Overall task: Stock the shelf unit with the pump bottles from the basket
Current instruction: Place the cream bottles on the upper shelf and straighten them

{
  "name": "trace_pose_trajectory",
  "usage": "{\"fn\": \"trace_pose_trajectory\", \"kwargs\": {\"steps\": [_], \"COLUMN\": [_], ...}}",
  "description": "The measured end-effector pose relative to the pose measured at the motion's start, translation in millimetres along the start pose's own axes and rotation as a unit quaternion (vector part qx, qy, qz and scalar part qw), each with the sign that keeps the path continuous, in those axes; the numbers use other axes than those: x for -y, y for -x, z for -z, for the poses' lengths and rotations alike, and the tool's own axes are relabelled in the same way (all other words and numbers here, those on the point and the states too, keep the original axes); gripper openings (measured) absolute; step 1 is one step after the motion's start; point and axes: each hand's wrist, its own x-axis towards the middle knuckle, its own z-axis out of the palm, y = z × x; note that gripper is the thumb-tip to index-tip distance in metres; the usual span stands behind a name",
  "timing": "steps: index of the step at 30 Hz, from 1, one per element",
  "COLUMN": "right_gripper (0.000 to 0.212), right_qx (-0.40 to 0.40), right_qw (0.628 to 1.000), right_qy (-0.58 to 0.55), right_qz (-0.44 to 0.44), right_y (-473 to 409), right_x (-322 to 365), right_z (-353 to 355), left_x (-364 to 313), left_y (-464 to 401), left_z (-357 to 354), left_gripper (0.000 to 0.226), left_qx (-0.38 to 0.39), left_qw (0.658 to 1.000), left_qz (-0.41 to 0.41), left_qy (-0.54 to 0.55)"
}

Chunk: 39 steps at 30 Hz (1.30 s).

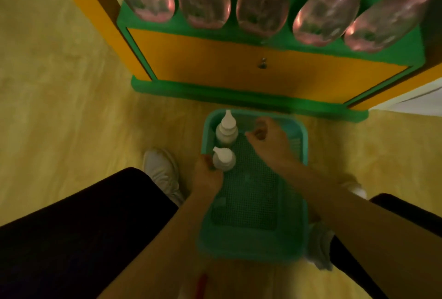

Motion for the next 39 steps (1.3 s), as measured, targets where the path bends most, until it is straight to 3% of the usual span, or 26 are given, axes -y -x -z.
{"fn": "trace_pose_trajectory", "kwargs": {"steps": [1, 3, 6, 15, 19, 24, 35, 39], "right_gripper": [0.044, 0.053, 0.073, 0.092, 0.086, 0.075, 0.078, 0.068], "right_qx": [0.012, 0.028, 0.059, 0.080, 0.072, 0.078, 0.000, 0.014], "right_qw": [1.000, 0.998, 0.995, 0.995, 0.995, 0.996, 0.996, 0.995], "right_qy": [0.016, 0.047, 0.074, 0.056, 0.064, 0.027, -0.068, -0.093], "right_qz": [-0.006, -0.016, -0.033, -0.036, -0.030, -0.042, -0.064, -0.032], "right_y": [-5.9, -17.2, -32.5, -59.9, -69.1, -68.4, -20.0, -2.0], "right_x": [-6.0, -16.8, -32.0, -49.9, -43.3, -38.2, -50.1, -26.3], "right_z": [-6.8, -20.6, -40.9, -76.7, -84.9, -78.6, 4.3, 48.6], "left_x": [4.0, 10.7, 18.7, 35.1, 37.3, 35.9, 15.8, -13.9], "left_y": [-3.8, -9.6, -17.3, -43.6, -48.0, -47.2, -6.1, 13.4], "left_z": [-5.7, -13.7, -23.3, -53.1, -57.8, -51.5, -23.3, -3.8], "left_gripper": [0.006, 0.028, 0.053, 0.074, 0.072, 0.089, 0.039, 0.057], "left_qx": [0.009, 0.027, 0.046, -0.022, -0.049, -0.007, 0.023, 0.055], "left_qw": [1.000, 0.998, 0.999, 0.999, 0.999, 0.999, 0.997, 0.993], "left_qz": [-0.012, -0.025, -0.020, 0.005, 0.002, 0.026, -0.057, -0.077], "left_qy": [-0.018, -0.050, -0.016, 0.027, -0.004, 0.022, 0.053, 0.077]}}
